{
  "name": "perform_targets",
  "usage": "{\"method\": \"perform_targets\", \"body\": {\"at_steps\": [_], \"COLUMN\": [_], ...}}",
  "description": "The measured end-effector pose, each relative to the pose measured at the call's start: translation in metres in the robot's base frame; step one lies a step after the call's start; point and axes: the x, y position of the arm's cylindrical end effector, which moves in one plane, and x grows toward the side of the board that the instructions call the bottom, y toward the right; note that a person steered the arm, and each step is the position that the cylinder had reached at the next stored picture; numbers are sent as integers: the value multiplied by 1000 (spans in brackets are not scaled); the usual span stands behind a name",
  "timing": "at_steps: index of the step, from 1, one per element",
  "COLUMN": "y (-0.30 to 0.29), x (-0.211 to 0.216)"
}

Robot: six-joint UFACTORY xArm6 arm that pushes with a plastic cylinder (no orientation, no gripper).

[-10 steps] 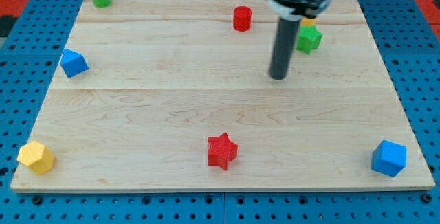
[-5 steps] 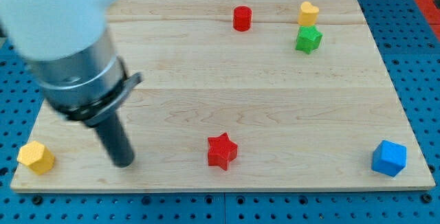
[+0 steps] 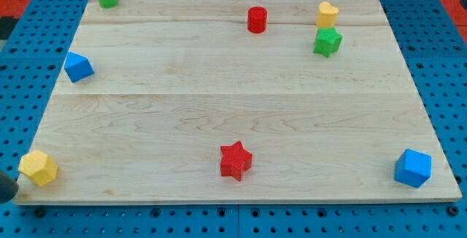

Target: Push the yellow hexagon towards the center right

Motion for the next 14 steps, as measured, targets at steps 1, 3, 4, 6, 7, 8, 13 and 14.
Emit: {"method": "perform_targets", "body": {"at_steps": [1, 3, 4, 6, 7, 8, 13, 14], "y": [15, 45, 72, 132, 144, 161, 276, 303], "x": [-16, -43, -46, -51, -51, -51, -93, -104]}}
